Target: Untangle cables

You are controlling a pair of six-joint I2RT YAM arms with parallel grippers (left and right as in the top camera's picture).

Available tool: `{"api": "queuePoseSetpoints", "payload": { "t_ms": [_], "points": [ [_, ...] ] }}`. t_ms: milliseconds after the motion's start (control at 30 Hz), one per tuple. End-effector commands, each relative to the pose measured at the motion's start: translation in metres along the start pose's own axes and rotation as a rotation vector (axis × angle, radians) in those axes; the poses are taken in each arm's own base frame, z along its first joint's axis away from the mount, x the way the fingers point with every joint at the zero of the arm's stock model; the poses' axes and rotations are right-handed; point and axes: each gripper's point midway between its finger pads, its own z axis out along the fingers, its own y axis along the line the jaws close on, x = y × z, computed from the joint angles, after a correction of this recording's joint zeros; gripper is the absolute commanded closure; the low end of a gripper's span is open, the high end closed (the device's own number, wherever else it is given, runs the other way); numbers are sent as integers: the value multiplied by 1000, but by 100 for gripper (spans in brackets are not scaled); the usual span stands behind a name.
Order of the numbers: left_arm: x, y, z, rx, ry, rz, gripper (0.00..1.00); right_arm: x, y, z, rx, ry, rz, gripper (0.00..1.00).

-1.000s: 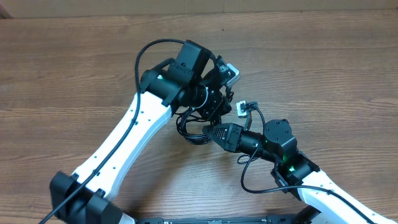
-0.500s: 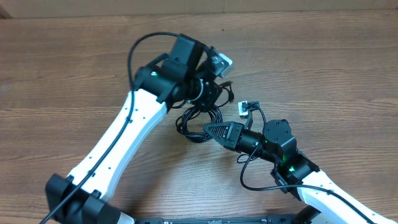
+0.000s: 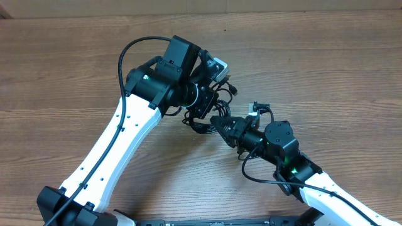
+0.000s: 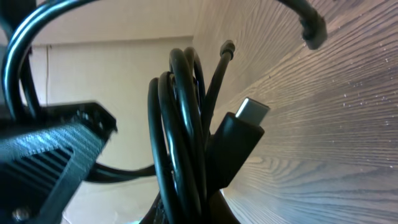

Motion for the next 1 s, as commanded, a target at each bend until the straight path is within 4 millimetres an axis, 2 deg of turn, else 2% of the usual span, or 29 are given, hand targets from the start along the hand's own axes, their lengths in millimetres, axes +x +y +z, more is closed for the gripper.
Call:
{"api": "queuePoseSetpoints", "payload": {
  "t_ms": [0,233,433,567,967],
  "points": [
    [4,-6,-7,24,-6,-23,96,-21,11,-3,-32,-98,102,96],
    [18,-2,11,28,25,-82,96,-21,11,-4,-35,-88,146,96],
    [36,-3,39,45,55,-110,96,-17,12,-4,-37,-61,226,96],
    [48,-6,51,53,84,-106,96,-15,12,-3,-37,-47,263,96],
    [72,-7,66,59,140,-117,95,-12,12,-3,-36,-34,306,96]
  ]
}}
